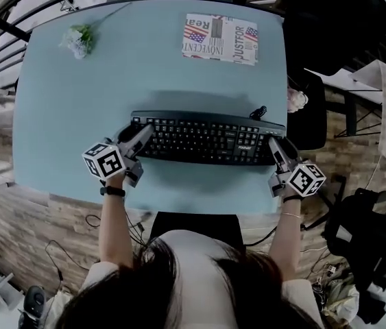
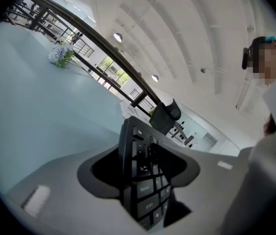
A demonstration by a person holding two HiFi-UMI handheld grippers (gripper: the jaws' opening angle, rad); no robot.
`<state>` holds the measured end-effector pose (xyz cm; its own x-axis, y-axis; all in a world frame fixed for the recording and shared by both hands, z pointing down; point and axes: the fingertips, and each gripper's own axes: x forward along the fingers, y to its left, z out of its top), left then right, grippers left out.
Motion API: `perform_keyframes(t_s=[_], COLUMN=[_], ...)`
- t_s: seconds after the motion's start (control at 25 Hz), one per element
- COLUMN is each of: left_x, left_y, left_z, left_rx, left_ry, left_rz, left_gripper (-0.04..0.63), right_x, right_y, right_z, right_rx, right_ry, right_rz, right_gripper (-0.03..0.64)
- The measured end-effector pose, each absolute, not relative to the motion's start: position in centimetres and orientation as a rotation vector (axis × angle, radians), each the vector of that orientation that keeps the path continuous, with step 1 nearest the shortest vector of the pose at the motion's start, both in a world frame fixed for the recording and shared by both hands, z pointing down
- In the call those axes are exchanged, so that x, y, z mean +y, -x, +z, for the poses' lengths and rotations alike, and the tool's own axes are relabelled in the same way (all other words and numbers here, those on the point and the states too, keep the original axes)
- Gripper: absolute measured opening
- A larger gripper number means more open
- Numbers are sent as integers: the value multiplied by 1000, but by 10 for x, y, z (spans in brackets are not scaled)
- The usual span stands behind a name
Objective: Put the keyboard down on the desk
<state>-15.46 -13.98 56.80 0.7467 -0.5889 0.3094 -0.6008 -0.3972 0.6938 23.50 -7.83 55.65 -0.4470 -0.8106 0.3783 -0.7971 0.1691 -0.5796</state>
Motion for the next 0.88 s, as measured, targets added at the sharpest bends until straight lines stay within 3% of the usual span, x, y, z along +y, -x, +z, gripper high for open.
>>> perform_keyframes(t_s=[0.88], left_x=[-144], left_y=[156], left_z=[601], left_rx=[-1070], left_ry=[-2038], left_rz=[203], left_gripper=[284], right_x=[-80], right_y=[-241], right_z=[597], right_rx=[2397], right_ry=[1775], right_rz=[-1257], right_gripper=[179])
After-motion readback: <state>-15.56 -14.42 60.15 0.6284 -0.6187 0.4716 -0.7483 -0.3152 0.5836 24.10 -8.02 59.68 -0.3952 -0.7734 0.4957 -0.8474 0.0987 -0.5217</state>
